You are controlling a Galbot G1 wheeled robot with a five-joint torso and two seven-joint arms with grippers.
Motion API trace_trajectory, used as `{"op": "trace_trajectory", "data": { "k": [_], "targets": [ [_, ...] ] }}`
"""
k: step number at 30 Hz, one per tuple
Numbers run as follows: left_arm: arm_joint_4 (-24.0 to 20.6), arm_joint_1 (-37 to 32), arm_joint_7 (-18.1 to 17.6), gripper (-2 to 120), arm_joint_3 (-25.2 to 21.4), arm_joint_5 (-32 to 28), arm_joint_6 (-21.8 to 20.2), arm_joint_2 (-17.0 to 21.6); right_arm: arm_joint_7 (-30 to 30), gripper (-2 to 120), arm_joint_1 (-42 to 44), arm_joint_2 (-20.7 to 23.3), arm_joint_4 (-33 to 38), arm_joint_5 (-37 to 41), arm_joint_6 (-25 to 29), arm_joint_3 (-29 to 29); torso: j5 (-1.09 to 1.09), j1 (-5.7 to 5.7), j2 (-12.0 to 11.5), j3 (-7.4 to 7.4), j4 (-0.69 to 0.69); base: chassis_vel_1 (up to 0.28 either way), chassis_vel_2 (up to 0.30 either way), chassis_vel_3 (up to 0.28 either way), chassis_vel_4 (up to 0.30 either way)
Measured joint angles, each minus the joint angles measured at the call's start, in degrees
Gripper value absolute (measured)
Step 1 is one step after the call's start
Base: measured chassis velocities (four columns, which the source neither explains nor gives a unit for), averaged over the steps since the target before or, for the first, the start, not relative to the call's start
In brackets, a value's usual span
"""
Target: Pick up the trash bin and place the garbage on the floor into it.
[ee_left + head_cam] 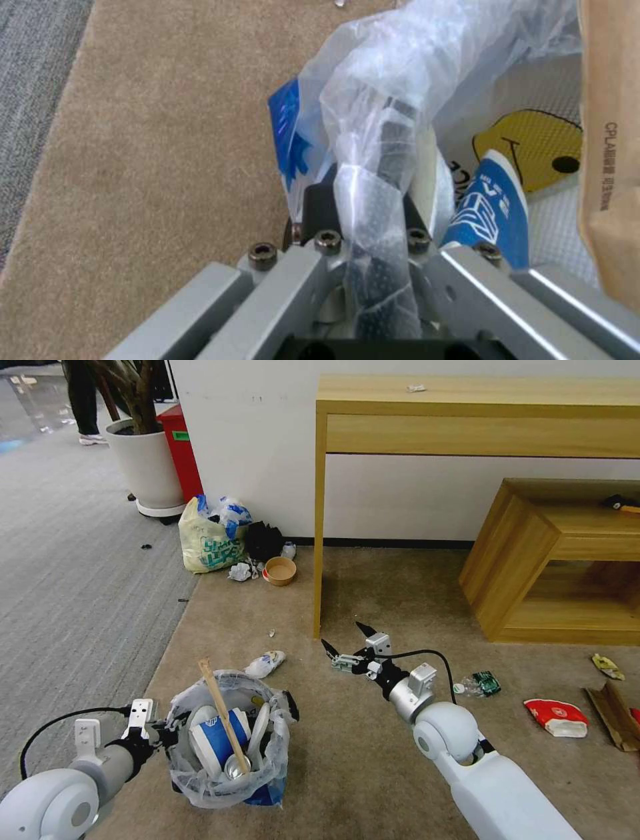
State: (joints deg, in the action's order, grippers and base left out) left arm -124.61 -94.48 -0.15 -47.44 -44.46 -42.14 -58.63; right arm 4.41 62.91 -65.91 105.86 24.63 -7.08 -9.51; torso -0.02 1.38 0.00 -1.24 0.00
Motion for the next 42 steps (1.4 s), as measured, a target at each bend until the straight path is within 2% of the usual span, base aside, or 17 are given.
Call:
{"op": "trace_trajectory", "data": {
  "k": [11, 30, 42],
  "targets": [
    [0.79, 0.33, 0.77, 0, 0.04, 0.58, 0.00, -0.12, 1.16, 100, 3.42, -0.70, -0.27, -2.26, 0.80, -6.92, -0.01, 0.00, 0.00, 0.00, -0.01, 0.000, 0.000, 0.000, 0.000],
    [0.76, 0.15, 1.06, 0, 0.00, 0.67, 0.00, -0.08, -0.08, 100, 2.29, -1.54, -1.22, -2.22, 0.80, -5.89, -0.01, 0.00, 0.00, 0.00, 0.00, 0.000, 0.000, 0.000, 0.000],
    [0.83, 0.15, 1.05, 0, -0.03, 0.46, 0.00, 0.16, -0.15, 100, 2.84, -1.76, -1.52, -2.44, 0.90, -5.48, 0.00, 0.00, 0.00, 0.00, -0.01, -0.013, 0.061, 0.009, -0.075]
  ]
}}
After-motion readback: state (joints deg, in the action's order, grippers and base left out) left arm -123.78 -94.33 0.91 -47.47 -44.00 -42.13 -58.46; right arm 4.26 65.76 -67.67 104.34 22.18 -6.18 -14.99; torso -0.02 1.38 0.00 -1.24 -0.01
